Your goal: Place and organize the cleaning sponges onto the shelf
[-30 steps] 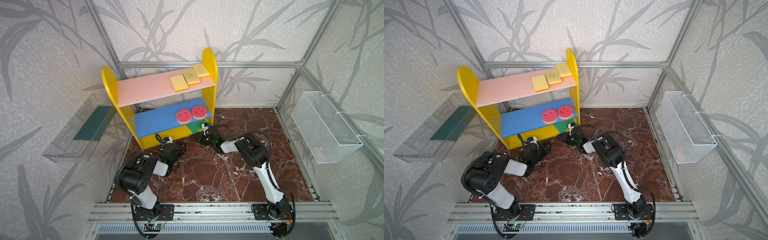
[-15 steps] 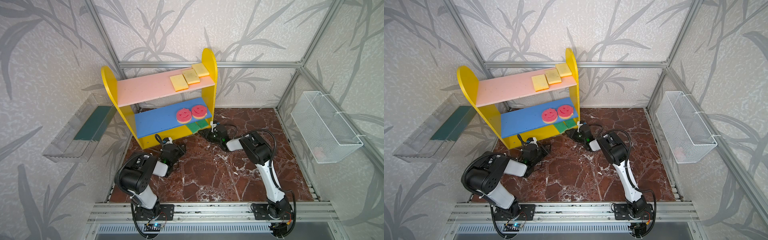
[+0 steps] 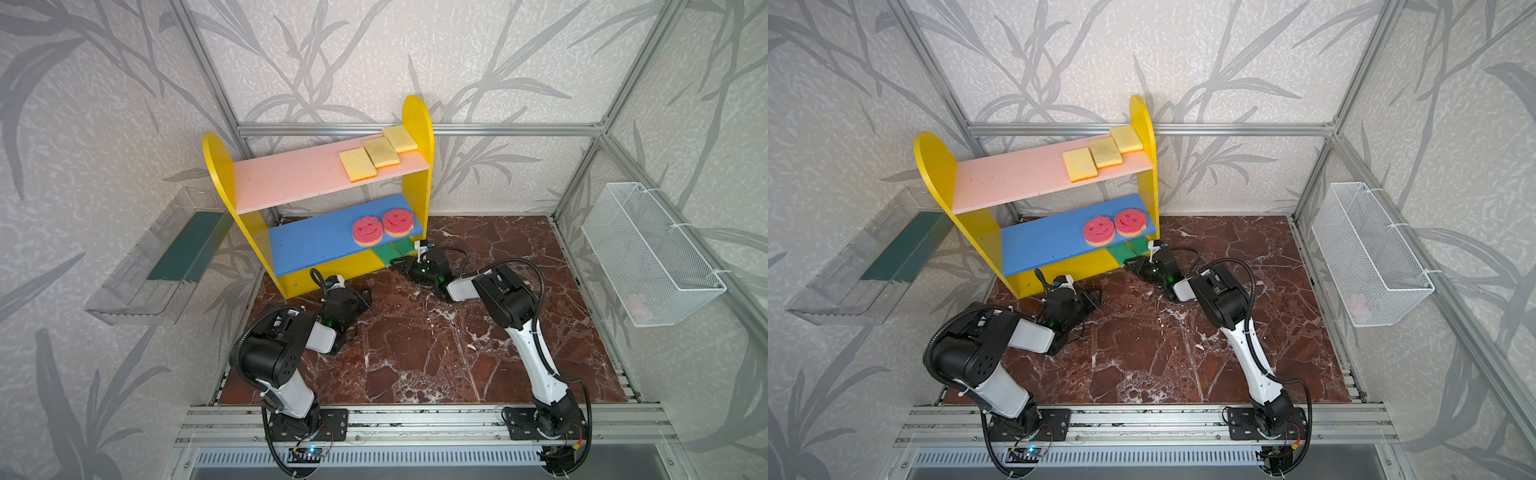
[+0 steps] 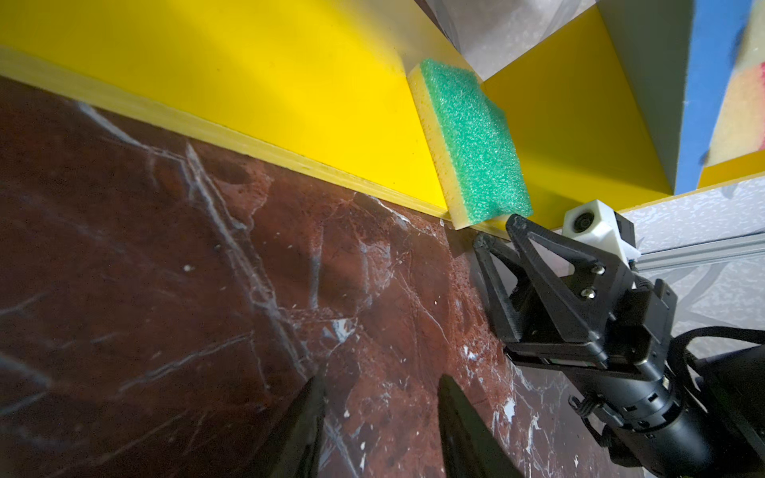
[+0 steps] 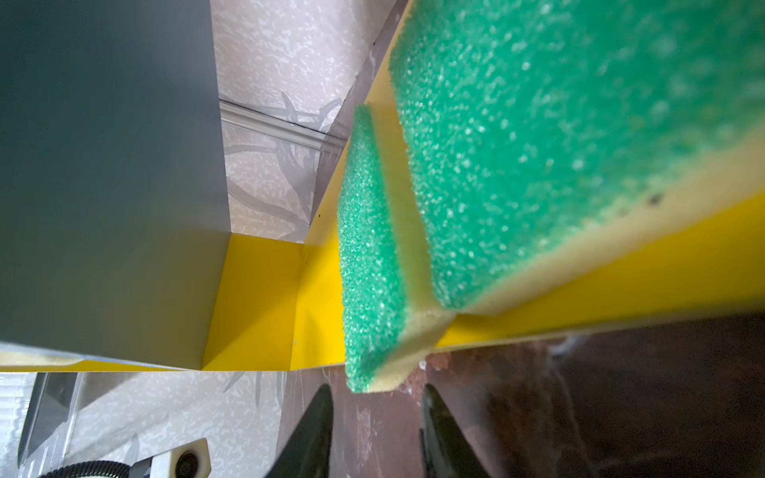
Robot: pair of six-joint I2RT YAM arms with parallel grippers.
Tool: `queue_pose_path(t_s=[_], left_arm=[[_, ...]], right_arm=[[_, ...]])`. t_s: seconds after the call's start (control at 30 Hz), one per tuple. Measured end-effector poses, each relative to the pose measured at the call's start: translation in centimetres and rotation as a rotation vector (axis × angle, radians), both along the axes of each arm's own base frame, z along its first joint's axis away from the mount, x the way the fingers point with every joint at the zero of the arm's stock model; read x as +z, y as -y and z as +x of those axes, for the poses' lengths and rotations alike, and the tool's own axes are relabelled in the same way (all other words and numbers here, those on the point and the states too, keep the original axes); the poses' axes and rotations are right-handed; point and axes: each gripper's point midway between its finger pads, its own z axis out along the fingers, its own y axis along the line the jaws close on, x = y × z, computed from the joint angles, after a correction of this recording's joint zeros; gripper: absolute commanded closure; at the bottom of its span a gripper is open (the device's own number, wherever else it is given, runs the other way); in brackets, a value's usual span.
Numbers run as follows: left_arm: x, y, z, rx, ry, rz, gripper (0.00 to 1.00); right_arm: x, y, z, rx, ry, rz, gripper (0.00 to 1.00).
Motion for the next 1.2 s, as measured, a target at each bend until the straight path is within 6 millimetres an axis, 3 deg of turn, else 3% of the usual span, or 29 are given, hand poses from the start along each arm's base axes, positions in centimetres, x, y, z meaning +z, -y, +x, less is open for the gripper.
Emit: queue_pose_path(t_s=[0.3,0.4,0.6,0.87,1.03,1.2], left_arm=[[-0.1,0.0,-0.1,0.000,-0.006,0.003,0.53],[0.5,-0.1,-0.1,0.001,0.008,0.000,0.53],[1.6,-0.4,-0.8,0.009,0.019,0.002,0.54],[1.9,-1.3,-2.7,0.025,-0.009,0.022,0.54],[3.1,-1.5,-3.3,0.021,0.000,0.037,0.54],[3.6,-1.8,-3.7,0.019,0.001,0.053,0.54]], right_arm=[[0.1,-0.6,0.1,-0.025,-0.004,0.023,0.67],[0.1,-0.7,0.2,-0.048,-0.010,0.025,0.62],[0.0,-0.9,0.1,-0.113,-0.001,0.012,0.62],[0.0,-1.9,-0.4,-0.144,-0.018,0.017,0.71],[0.0,-1.7,-0.2,-0.165,-0.032,0.024,0.86],[-0.1,-1.9,-0.1,-0.168,-0.039,0.032,0.90]])
